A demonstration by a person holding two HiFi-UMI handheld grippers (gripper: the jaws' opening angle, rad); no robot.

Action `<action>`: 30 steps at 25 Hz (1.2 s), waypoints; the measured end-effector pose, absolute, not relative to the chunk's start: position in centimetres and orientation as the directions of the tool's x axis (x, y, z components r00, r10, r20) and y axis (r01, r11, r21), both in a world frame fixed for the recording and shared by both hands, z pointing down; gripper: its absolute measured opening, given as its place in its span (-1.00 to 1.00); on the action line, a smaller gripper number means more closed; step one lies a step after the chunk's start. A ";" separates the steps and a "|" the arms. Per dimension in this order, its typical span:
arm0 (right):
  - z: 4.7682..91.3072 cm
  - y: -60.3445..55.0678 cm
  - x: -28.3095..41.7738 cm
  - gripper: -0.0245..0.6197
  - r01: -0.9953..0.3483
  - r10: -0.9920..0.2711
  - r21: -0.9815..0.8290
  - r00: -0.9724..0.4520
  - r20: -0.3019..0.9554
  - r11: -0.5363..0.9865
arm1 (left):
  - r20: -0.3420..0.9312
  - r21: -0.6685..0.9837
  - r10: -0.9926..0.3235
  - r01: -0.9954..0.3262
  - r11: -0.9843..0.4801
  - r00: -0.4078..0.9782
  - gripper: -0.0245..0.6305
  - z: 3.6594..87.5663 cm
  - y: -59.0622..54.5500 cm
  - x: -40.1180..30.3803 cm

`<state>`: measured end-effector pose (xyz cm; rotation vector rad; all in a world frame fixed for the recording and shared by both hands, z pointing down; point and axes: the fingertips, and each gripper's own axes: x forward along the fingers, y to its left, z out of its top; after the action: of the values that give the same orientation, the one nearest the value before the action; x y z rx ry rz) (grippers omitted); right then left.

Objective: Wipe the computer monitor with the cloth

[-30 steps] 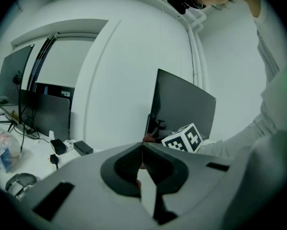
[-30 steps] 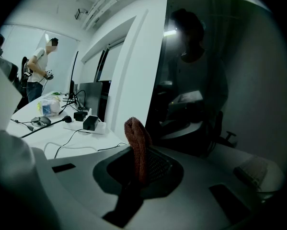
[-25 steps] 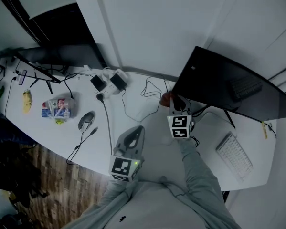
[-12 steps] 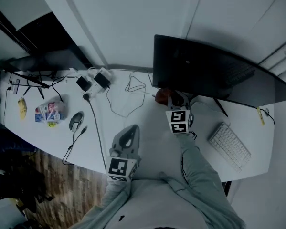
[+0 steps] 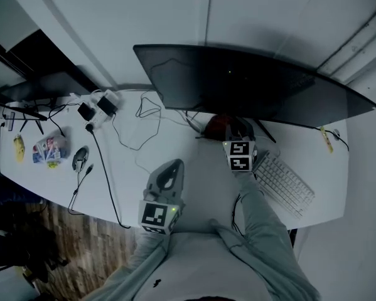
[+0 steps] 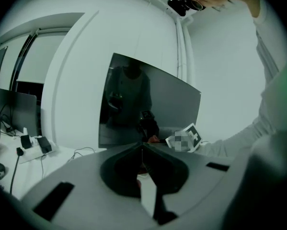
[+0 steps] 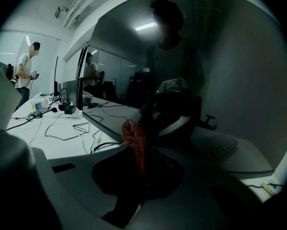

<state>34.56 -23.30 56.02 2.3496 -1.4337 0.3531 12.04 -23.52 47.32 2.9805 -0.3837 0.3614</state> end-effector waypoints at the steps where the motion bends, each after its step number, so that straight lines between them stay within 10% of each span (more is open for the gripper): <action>1: 56.0 -22.2 35.4 -0.81 -0.887 -0.794 0.175 0.462 0.395 -0.428 | 0.249 0.081 -0.225 -0.252 -0.964 0.942 -0.86 47.2 -22.7 12.7; 30: 56.8 4.8 57.2 -0.81 -0.782 -0.672 0.140 0.599 0.434 -0.607 | 0.225 0.063 -0.167 -0.185 -0.981 0.960 -0.86 46.7 -2.5 28.4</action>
<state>57.20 4.81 56.76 2.5135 -1.1807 0.4905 28.39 -2.55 46.73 3.0270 -0.2721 0.3373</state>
